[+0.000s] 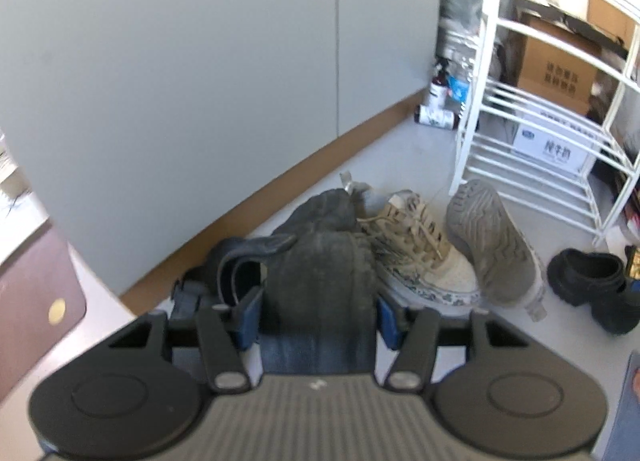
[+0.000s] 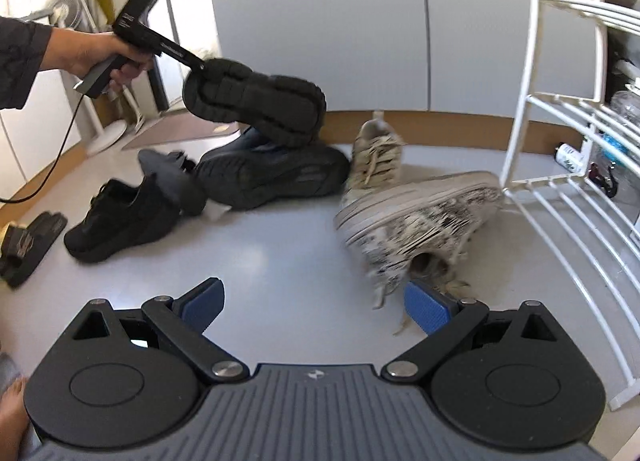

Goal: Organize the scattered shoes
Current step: 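Lift the second black clog with the left tool and carry it toward the rack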

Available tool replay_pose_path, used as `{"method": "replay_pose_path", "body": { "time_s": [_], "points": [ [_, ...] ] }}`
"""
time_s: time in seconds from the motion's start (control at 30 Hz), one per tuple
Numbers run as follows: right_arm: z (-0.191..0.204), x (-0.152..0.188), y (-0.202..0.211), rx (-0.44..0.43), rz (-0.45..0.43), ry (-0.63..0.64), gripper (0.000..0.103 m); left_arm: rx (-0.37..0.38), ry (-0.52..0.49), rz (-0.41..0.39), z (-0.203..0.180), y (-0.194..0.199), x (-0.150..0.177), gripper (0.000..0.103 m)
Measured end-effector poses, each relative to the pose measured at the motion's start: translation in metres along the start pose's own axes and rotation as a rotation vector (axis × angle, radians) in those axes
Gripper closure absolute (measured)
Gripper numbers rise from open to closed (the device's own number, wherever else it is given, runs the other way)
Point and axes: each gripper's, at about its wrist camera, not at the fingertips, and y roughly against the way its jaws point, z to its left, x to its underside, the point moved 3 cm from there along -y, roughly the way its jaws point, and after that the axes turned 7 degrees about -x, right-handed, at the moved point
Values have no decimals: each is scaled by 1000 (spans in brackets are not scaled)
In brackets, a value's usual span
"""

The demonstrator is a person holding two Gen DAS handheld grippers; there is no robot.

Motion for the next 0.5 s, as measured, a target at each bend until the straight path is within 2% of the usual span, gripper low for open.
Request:
{"method": "replay_pose_path", "body": {
  "time_s": [0.2, 0.37, 0.5],
  "points": [
    [11, 7, -4, -17, 37, 13, 4, -24, 192, -45, -12, 26, 69, 44],
    [11, 13, -6, -13, 62, 9, 4, -13, 259, -76, -23, 55, 108, 44],
    [13, 14, -6, -16, 63, 8, 4, 34, 288, -48, -53, 56, 141, 44]
  ]
}}
